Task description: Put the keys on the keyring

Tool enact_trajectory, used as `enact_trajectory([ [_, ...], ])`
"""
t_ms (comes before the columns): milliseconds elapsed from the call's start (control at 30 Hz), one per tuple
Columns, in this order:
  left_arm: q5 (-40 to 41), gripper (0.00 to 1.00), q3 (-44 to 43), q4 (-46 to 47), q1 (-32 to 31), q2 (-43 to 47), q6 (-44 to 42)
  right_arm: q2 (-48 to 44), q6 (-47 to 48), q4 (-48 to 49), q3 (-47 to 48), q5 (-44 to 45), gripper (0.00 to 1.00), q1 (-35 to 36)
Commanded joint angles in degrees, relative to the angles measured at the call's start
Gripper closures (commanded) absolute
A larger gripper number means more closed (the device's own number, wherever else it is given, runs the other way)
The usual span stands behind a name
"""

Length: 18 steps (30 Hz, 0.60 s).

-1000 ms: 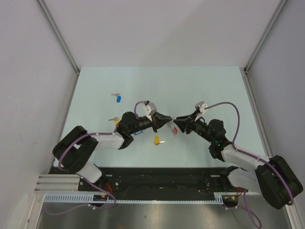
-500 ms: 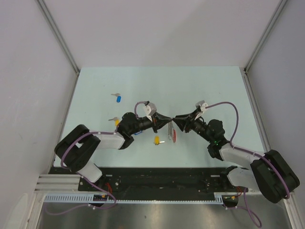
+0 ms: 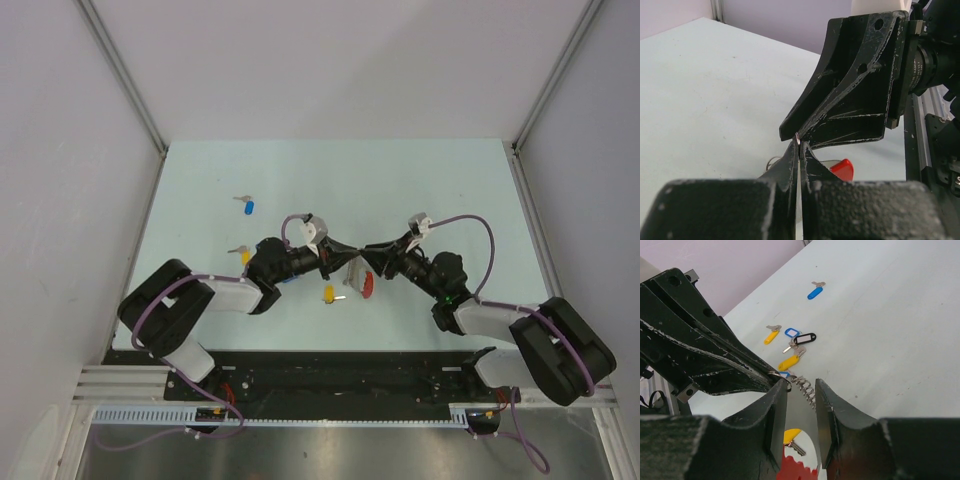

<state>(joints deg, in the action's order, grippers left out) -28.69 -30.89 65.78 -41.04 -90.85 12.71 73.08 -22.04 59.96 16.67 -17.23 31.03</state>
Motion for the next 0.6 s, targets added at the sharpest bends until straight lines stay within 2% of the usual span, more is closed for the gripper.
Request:
enact_trajectory([
  [0,-1.7,0.99,0.0,7.3,-0.2,-0.5,2.0,2.1,-1.5,7.2,-0.4,-0.3,0.67,0.4],
  [133,-2.3,0.99,0.4,8.0,-0.2,-0.9,2.2,2.9,-1.4,9.2,-0.4,-1.7,0.70,0.3],
  [267,-2.3,0.98,0.7,7.7,-0.2,-0.8,2.1,2.3,0.2,9.0,-0.3,-2.5,0.92,0.0],
  [333,-2.5,0.94,0.7,6.9,-0.2,-0.7,1.9,1.9,1.0,7.9,-0.1,-3.0,1.00,-0.1],
  [567,-1.4,0.77,0.8,0.2,-0.2,1.5,-1.0,-2.0,8.1,-1.2,1.3,-2.1,1.00,-0.1],
])
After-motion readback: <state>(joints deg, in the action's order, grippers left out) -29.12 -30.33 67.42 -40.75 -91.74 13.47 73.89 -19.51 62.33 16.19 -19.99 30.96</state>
